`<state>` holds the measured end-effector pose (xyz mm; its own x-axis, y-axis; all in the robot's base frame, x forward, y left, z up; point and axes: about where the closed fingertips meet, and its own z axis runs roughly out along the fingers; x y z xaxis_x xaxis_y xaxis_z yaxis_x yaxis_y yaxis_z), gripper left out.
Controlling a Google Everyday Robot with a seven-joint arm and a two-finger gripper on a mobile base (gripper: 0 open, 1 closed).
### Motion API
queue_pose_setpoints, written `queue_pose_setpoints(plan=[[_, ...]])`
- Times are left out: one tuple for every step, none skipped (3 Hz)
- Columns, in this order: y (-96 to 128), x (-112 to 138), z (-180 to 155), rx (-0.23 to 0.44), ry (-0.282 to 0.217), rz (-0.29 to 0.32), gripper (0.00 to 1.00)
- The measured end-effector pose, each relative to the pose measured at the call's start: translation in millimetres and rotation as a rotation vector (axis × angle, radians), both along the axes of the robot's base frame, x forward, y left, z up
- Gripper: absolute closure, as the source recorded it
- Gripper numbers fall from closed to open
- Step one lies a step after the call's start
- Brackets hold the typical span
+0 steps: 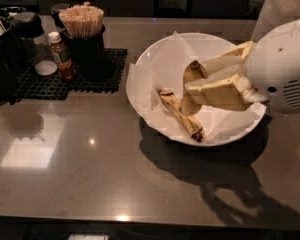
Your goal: Pick banana from white bowl
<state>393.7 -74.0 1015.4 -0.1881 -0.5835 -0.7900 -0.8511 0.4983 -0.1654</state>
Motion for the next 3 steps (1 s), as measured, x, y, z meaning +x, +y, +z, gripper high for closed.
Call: queue_pose_setpoints(plan=[[-4, -6, 27, 0.060, -0.063, 0.010, 1.00], [-14, -16, 55, 0.143, -0.149, 0.016, 1.00], [-21, -27, 79, 0.237, -0.240, 0.058, 1.00]])
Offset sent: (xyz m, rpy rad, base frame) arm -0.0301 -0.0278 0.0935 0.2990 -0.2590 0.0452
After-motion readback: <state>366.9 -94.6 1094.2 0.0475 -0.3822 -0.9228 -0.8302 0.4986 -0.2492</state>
